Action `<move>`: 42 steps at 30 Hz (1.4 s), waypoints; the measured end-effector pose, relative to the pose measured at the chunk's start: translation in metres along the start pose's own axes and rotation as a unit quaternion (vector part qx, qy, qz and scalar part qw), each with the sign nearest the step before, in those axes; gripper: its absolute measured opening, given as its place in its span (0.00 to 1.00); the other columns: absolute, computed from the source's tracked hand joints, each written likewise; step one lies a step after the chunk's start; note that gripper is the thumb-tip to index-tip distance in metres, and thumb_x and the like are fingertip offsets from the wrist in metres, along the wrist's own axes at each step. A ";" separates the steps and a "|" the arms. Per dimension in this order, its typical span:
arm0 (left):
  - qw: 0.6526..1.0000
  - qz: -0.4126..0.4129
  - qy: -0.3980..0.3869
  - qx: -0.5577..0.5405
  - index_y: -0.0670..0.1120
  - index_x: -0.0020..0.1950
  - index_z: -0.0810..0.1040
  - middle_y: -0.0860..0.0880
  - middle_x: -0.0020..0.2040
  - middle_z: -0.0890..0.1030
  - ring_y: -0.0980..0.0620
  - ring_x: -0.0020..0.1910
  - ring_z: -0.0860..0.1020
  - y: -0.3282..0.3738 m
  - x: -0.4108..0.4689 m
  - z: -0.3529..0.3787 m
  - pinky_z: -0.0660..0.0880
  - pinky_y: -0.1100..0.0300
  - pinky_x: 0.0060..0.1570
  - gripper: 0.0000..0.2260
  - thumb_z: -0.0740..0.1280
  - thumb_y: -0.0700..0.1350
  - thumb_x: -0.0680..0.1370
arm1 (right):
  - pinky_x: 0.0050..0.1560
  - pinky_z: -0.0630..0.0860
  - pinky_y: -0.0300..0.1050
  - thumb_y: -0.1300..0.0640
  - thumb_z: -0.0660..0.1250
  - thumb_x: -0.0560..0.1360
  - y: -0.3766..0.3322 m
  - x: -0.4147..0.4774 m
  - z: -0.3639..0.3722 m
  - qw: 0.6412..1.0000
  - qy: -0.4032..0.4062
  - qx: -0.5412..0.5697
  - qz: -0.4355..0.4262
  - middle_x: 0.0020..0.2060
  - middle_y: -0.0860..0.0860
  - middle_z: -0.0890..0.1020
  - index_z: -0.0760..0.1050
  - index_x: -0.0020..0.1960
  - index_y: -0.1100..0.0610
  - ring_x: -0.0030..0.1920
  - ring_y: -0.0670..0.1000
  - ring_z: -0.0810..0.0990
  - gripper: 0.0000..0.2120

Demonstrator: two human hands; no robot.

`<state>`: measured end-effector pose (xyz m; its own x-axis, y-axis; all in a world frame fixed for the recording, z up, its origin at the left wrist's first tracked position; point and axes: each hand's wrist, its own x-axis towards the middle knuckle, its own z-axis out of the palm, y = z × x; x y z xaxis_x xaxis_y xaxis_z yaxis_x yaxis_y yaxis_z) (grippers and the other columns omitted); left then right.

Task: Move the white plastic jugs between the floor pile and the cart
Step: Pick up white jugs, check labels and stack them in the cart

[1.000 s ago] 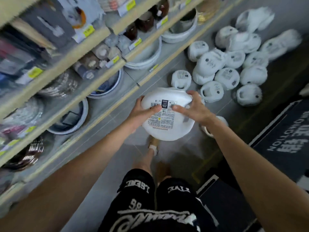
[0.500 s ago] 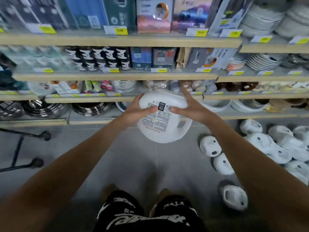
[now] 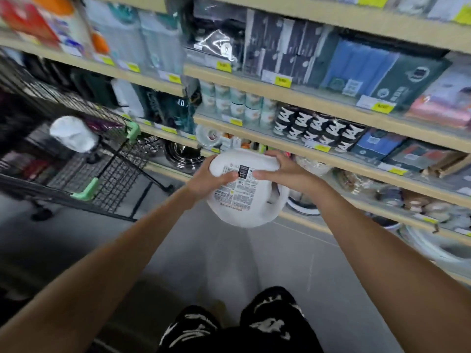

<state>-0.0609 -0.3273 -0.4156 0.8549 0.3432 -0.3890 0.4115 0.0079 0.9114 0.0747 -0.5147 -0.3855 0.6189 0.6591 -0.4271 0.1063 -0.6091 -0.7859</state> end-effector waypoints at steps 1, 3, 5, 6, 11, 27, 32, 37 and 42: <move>1.000 -0.001 0.010 -0.002 0.50 0.72 0.63 0.46 0.61 0.77 0.47 0.57 0.78 -0.004 0.004 -0.021 0.76 0.46 0.59 0.42 0.78 0.58 0.64 | 0.42 0.68 0.31 0.43 0.73 0.71 -0.014 0.016 0.011 1.000 -0.016 -0.012 -0.002 0.63 0.46 0.72 0.60 0.74 0.48 0.57 0.45 0.73 0.37; 0.999 -0.009 0.034 -0.017 0.50 0.72 0.64 0.46 0.61 0.77 0.49 0.56 0.79 -0.011 0.011 -0.058 0.77 0.50 0.56 0.39 0.77 0.55 0.66 | 0.56 0.70 0.39 0.38 0.73 0.68 -0.039 0.050 0.030 0.998 -0.052 -0.040 -0.008 0.70 0.47 0.68 0.56 0.77 0.47 0.66 0.49 0.70 0.44; 0.998 -0.016 0.057 -0.035 0.49 0.69 0.65 0.47 0.58 0.78 0.51 0.53 0.79 -0.016 0.019 -0.093 0.77 0.56 0.50 0.30 0.74 0.50 0.72 | 0.67 0.63 0.44 0.37 0.72 0.68 -0.066 0.083 0.048 0.994 -0.090 -0.050 -0.021 0.76 0.47 0.59 0.48 0.79 0.46 0.73 0.50 0.62 0.48; 0.997 -0.018 0.064 -0.041 0.49 0.68 0.66 0.48 0.56 0.78 0.52 0.51 0.79 -0.018 0.022 -0.109 0.77 0.58 0.48 0.27 0.73 0.48 0.73 | 0.68 0.60 0.44 0.39 0.71 0.70 -0.080 0.100 0.058 0.992 -0.108 -0.048 -0.030 0.77 0.46 0.56 0.45 0.79 0.46 0.75 0.50 0.60 0.48; 0.991 -0.035 0.109 -0.069 0.49 0.70 0.64 0.45 0.59 0.78 0.47 0.54 0.80 -0.028 0.042 -0.195 0.80 0.53 0.49 0.41 0.78 0.58 0.63 | 0.73 0.62 0.51 0.39 0.73 0.66 -0.132 0.196 0.107 0.978 -0.191 -0.075 -0.047 0.77 0.48 0.56 0.49 0.78 0.44 0.74 0.51 0.62 0.49; 0.971 -0.093 0.204 -0.085 0.53 0.71 0.60 0.47 0.55 0.78 0.50 0.51 0.81 -0.059 0.110 -0.449 0.80 0.55 0.47 0.33 0.75 0.48 0.71 | 0.67 0.71 0.52 0.36 0.78 0.57 -0.294 0.413 0.268 0.942 -0.312 -0.102 -0.065 0.73 0.49 0.66 0.59 0.76 0.44 0.70 0.52 0.68 0.53; 0.978 -0.103 0.166 -0.070 0.55 0.68 0.59 0.52 0.54 0.76 0.56 0.50 0.78 -0.085 0.143 -0.524 0.79 0.57 0.49 0.31 0.73 0.45 0.72 | 0.67 0.71 0.56 0.37 0.78 0.56 -0.308 0.453 0.324 0.966 -0.250 -0.052 -0.048 0.70 0.48 0.69 0.63 0.73 0.40 0.68 0.52 0.70 0.49; 0.983 -0.145 0.045 -0.100 0.56 0.67 0.57 0.49 0.57 0.75 0.51 0.54 0.78 -0.113 0.177 -0.598 0.80 0.60 0.41 0.27 0.68 0.40 0.76 | 0.66 0.70 0.50 0.44 0.78 0.64 -0.313 0.474 0.378 0.983 -0.174 -0.046 -0.027 0.70 0.47 0.68 0.62 0.75 0.42 0.67 0.50 0.69 0.44; 0.961 -0.209 -0.015 -0.179 0.57 0.72 0.59 0.47 0.62 0.76 0.47 0.54 0.81 -0.152 0.215 -0.639 0.81 0.47 0.43 0.21 0.61 0.52 0.80 | 0.62 0.73 0.51 0.37 0.78 0.60 -0.302 0.493 0.432 0.987 -0.090 -0.133 -0.021 0.68 0.52 0.65 0.58 0.76 0.41 0.65 0.53 0.70 0.50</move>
<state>-0.1416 0.3450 -0.5519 0.6498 0.2131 -0.7296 0.5902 0.4635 0.6609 0.0116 0.1850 -0.5518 0.4635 0.7393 -0.4884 0.3447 -0.6583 -0.6692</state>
